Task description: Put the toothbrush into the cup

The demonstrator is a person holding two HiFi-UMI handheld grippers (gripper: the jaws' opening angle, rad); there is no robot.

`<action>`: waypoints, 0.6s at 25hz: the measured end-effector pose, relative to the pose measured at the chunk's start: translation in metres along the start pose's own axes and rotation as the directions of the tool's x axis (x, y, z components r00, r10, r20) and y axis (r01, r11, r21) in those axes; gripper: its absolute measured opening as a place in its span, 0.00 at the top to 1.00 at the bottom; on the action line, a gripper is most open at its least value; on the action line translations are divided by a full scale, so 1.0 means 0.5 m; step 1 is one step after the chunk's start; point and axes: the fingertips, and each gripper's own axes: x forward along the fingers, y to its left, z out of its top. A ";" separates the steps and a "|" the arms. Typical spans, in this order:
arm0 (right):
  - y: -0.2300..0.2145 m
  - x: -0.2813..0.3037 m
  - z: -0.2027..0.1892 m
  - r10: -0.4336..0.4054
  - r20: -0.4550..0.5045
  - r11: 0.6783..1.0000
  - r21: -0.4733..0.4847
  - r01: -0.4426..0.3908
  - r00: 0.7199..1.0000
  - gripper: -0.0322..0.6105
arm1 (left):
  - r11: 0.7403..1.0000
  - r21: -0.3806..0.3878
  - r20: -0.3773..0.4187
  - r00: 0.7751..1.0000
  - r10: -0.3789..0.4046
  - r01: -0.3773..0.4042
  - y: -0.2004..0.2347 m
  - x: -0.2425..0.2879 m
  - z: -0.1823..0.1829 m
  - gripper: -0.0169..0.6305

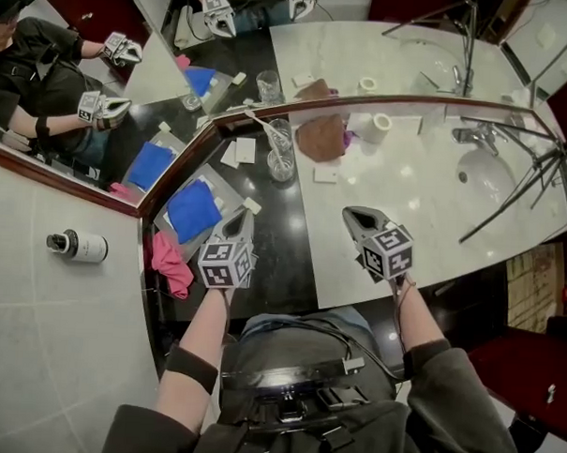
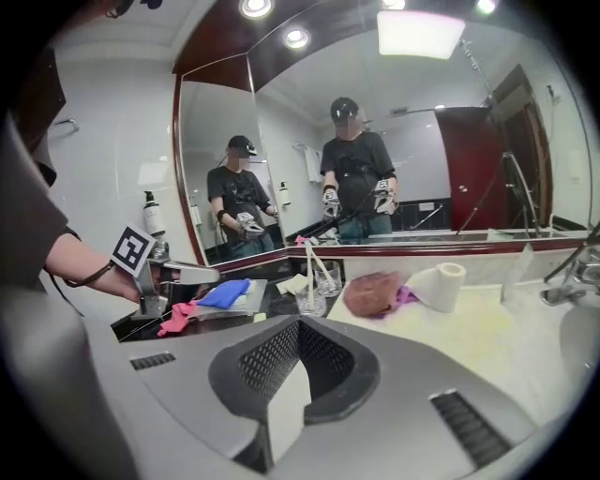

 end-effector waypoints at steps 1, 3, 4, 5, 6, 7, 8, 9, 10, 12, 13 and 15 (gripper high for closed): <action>-0.024 -0.011 -0.001 -0.031 0.001 0.999 0.014 0.031 1.000 0.92 | 1.000 0.000 0.001 1.000 0.004 -0.004 0.003 -0.001 0.002 0.97; -0.071 -0.033 -0.005 -0.088 -0.001 0.995 0.042 0.088 0.996 0.92 | 1.000 -0.001 0.004 1.000 0.006 -0.006 0.004 -0.001 0.008 0.97; -0.092 -0.043 -0.006 -0.112 -0.001 0.992 0.055 0.112 0.994 0.92 | 1.000 0.001 0.004 1.000 0.004 -0.004 0.003 0.000 0.010 0.97; -0.112 -0.054 -0.006 -0.133 0.000 0.989 0.066 0.132 0.991 0.92 | 1.000 0.002 0.002 1.000 0.001 -0.001 0.000 0.002 0.011 0.97; -0.129 -0.064 -0.006 -0.152 0.002 0.986 0.075 0.151 0.988 0.92 | 1.000 0.003 -0.001 1.000 -0.001 0.001 -0.003 0.004 0.010 0.97; -0.145 -0.074 -0.006 -0.170 0.006 0.982 0.084 0.169 0.985 0.92 | 1.000 0.003 -0.003 1.000 -0.003 0.003 -0.006 0.006 0.009 0.97; -0.159 -0.083 -0.005 -0.186 0.010 0.979 0.092 0.184 0.983 0.92 | 1.000 0.000 -0.005 1.000 -0.003 0.003 -0.007 0.007 0.007 0.97; -0.171 -0.091 -0.005 -0.200 0.013 0.975 0.099 0.198 0.980 0.92 | 1.000 -0.006 -0.006 1.000 -0.001 0.001 -0.008 0.008 0.005 0.97; -0.183 -0.098 -0.006 -0.213 0.016 0.972 0.106 0.210 0.977 0.92 | 1.000 -0.012 -0.006 1.000 0.001 -0.001 -0.009 0.009 0.004 0.97; -0.204 -0.109 -0.010 -0.236 0.017 0.966 0.114 0.232 0.972 0.92 | 1.000 -0.022 -0.005 1.000 0.004 -0.004 -0.010 0.011 0.005 0.97; -0.214 -0.112 -0.012 -0.246 0.017 0.963 0.116 0.242 0.969 0.92 | 1.000 -0.021 -0.006 1.000 0.005 -0.005 -0.011 0.013 0.005 0.97; -0.227 -0.115 -0.016 -0.262 0.016 0.959 0.119 0.258 0.965 0.92 | 1.000 -0.015 -0.012 1.000 0.007 -0.007 -0.011 0.016 0.002 0.97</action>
